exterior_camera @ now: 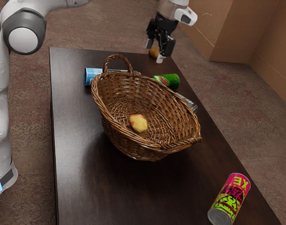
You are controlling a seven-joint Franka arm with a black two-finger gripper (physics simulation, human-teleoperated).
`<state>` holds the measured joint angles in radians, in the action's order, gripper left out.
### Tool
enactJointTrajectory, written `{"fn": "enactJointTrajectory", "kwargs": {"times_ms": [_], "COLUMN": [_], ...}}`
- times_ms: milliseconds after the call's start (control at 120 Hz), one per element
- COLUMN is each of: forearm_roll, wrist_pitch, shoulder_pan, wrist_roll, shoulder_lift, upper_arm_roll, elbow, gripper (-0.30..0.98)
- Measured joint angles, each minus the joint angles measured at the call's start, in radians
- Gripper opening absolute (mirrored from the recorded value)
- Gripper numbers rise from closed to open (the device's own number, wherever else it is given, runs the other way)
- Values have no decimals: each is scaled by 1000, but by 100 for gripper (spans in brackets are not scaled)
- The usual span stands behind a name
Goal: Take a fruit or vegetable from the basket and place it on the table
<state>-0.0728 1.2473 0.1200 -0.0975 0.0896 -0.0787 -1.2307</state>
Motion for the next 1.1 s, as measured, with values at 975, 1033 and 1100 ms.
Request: {"fn": "enactJointTrajectory", "kwargs": {"times_ms": [975,1033,1100], "forearm_roll": [92,107,119], "wrist_pitch": [559,599,639], "shoulder_pan": [-41,-60,-76], "wrist_roll": [121,128,135], "shoulder_lift": [-163,-166,-173], "upper_arm_roll": [-77,-81,-83], "elbow": [-660,-688,-730], "gripper": [69,69,69]}}
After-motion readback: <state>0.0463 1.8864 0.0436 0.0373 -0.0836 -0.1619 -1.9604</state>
